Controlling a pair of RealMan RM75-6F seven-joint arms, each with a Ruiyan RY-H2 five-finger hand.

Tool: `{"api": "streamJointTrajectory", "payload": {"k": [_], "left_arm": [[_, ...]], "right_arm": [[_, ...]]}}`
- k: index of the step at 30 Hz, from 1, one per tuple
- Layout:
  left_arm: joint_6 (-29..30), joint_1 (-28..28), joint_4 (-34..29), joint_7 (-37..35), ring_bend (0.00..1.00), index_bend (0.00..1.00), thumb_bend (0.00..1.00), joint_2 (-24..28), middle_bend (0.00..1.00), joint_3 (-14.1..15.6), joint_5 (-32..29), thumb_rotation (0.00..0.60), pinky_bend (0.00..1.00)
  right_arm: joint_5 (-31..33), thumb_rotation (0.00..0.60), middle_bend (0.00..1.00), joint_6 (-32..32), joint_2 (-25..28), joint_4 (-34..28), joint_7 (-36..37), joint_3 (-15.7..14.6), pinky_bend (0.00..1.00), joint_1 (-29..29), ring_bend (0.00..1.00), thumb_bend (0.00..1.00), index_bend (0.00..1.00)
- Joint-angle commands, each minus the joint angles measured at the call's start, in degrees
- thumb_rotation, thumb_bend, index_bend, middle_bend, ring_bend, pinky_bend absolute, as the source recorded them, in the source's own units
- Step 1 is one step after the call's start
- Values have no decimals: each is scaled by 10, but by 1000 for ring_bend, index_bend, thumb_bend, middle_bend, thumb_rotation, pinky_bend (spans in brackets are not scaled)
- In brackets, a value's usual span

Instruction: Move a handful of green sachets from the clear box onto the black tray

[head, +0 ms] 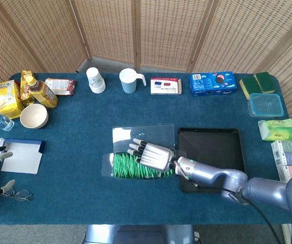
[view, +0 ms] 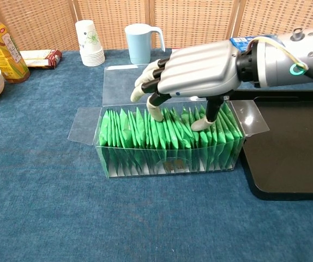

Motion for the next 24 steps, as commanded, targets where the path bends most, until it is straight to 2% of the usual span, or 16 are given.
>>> {"api": "streamJointTrajectory", "payload": {"k": [1,16,21,24], "left_arm": [[0,1,2,-2,189,236,163,0,151,0,-2,600,346],[4,3,14,-16,189,233,163,-2,150,0,-1,600,346],[5,3,16,-18,189,232,162,-2,149,0,0,600,346],[6,3,17,-18,188,230,162,-3,149,-1,1,600,346]], "right_arm": [[-2,600,126,1,-7,4,-1,0,52,4,25,0,359],[16,600,141,8,-30,19,-23,11,52,5,54,4,378],[21,600,160,11,-35,21,-24,12,52,4,76,102,405],[22,600,168,16,-39,23,-23,12,52,3,87,222,418]]}}
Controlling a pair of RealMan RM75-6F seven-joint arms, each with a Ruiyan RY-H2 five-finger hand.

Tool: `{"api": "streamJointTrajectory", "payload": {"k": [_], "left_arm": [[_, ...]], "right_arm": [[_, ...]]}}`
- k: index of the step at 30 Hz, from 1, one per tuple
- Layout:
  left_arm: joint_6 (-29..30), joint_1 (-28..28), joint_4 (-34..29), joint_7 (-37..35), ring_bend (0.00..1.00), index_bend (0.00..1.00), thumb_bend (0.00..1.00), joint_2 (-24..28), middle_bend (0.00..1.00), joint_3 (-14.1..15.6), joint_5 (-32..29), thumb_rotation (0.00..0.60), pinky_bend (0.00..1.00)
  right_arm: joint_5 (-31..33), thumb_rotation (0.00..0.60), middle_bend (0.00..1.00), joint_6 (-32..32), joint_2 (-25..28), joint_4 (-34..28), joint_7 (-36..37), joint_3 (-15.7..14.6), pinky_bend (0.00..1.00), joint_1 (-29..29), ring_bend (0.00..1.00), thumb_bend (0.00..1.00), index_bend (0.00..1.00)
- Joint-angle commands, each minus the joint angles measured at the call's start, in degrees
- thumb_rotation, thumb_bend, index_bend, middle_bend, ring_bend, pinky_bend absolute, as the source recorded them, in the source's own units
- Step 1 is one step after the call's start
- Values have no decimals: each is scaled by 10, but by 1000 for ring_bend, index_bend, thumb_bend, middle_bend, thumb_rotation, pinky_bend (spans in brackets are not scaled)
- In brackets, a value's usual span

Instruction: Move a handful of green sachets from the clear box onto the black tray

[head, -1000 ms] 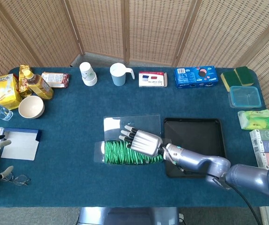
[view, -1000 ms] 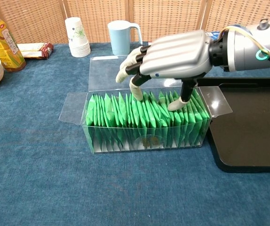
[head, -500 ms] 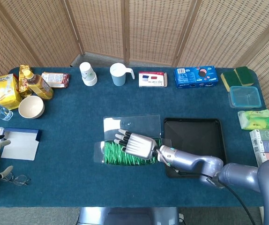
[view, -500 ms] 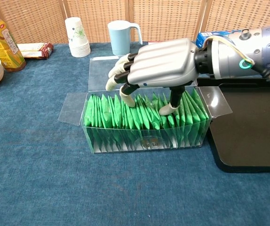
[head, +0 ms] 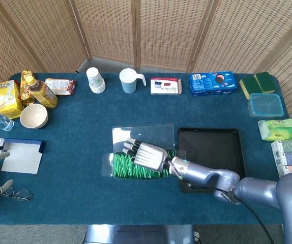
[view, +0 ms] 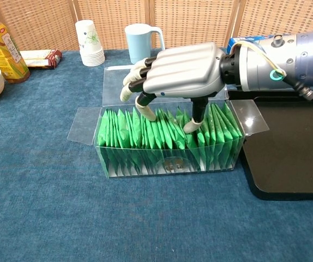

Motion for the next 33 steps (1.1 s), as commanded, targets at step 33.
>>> {"api": "streamJointTrajectory", "payload": {"k": [33], "left_arm": [[11,3,9,-12,184,221,162,-1,147,-1,6,600,346]], "right_arm": [[11,600,238,15,-21,2,-6,-1,76,-3,203,359,588]]}}
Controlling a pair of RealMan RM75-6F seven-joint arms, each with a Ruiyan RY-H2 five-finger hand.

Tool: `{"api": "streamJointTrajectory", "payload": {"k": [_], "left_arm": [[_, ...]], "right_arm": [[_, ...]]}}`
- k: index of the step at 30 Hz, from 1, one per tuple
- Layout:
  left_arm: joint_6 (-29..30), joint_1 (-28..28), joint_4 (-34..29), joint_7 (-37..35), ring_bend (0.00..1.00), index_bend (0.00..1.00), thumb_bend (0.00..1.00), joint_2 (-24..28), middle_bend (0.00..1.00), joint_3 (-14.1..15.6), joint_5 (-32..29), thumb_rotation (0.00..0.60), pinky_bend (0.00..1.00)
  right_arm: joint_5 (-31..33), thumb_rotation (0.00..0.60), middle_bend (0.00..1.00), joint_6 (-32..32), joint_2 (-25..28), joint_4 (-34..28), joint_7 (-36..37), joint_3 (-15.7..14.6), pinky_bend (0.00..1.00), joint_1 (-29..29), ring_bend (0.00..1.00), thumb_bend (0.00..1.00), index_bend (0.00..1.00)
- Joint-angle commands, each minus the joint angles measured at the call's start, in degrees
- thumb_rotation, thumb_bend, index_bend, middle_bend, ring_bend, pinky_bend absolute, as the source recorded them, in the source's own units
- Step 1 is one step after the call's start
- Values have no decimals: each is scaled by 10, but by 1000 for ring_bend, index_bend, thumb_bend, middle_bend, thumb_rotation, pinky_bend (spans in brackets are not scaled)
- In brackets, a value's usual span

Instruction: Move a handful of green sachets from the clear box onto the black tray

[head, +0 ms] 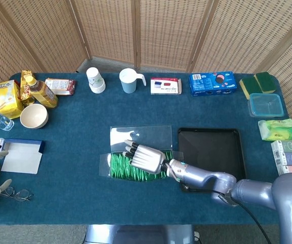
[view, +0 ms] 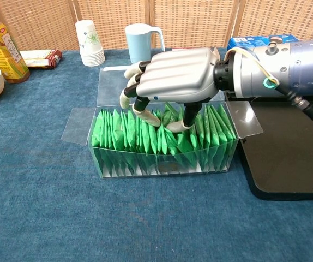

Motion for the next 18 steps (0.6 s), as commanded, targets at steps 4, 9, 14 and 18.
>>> {"api": "streamJointTrajectory", "payload": {"k": [4,9,14,18], "left_arm": [[0,0,1,-1,184,221,162,0,147,0,1,600,346],[0,0,2,-2,183,219,162,0,147,0,1,600,346],[1,0,2,-3,183,217,162,-1,146,0,2,600,346],[1,-1,2,-3,182,213,162,-1,145,0,5,600,346]], "right_arm": [[1,600,261,3,-3,2,1,0,85,-1,243,360,625],[4,600,294,11,-2,0,5,3,93,-3,300,362,674],[7,600,315,25,9,-9,6,7,96,-10,336,385,705],[13,600,320,31,21,-20,3,10,97,-16,341,414,712]]}}
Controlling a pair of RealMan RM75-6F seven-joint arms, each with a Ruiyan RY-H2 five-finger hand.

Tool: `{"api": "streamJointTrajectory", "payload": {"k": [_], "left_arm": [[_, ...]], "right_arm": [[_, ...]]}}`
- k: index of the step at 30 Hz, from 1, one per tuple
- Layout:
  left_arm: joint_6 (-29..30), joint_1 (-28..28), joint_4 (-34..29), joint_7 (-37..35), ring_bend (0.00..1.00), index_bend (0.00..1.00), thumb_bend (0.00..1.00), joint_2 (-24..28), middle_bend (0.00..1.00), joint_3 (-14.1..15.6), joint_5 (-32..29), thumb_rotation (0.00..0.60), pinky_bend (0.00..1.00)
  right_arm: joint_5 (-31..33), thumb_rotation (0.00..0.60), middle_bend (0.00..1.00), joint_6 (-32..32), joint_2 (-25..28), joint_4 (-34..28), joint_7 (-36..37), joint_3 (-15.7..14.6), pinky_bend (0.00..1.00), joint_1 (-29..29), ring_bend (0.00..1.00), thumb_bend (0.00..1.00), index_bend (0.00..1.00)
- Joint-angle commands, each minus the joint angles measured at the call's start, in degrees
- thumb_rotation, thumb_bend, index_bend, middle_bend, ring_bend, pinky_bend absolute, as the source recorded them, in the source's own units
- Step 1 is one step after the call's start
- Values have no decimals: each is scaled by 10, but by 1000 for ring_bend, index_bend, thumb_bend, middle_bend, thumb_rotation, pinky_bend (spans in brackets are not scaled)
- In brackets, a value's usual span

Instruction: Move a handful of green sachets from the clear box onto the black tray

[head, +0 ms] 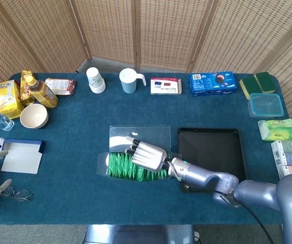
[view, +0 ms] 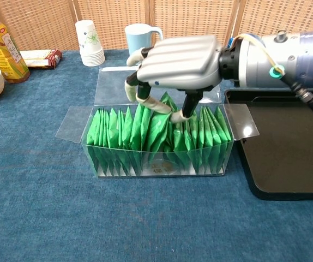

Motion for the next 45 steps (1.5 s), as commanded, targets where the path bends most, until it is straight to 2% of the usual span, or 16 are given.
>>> {"api": "streamJointTrajectory", "payload": {"k": [1,8,16,27,37,45], "left_arm": [[1,0,0,0,182,213,162,0,145,0,1,600,346],[3,0,0,-1,182,210,162,1,145,-1,2,599,346],[1,-4,-3,3,181,203,162,0,144,-2,6,596,346],[-1,-9,-13,13,181,199,163,-1,144,-4,12,595,346],[-2,-13,-20,18,182,198,162,0,144,-6,13,593,346],[-6,-18,-24,22,181,196,162,1,144,-7,15,592,346]], "right_arm": [[4,600,322,5,8,-7,-3,3,97,-5,341,418,715],[18,600,332,30,49,-37,-10,13,96,-24,341,424,725],[42,600,332,73,125,-92,-16,30,96,-60,341,425,731],[49,600,334,138,206,-150,-24,37,97,-118,342,427,735],[67,600,334,172,250,-162,-34,38,96,-166,346,428,735],[81,600,334,175,274,-154,-44,16,96,-211,345,429,732]]}}
